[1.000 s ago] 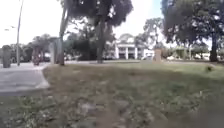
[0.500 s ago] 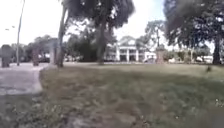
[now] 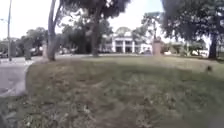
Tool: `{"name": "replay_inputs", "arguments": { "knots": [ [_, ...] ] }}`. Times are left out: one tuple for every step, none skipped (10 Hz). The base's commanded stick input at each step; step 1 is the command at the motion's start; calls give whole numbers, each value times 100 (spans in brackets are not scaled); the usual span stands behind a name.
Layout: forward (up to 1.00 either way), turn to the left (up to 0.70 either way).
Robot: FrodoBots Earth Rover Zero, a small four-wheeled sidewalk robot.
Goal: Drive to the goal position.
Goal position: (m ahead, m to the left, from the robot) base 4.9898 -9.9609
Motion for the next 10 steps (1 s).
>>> {"name": "replay_inputs", "arguments": {
  "knots": [
    [70,-35],
    [70,-35],
    [70,-35],
    [70,-35],
    [70,-35],
    [70,-35],
    [70,-35],
    [70,-35],
    [70,-2],
    [70,0]
  ]
}}
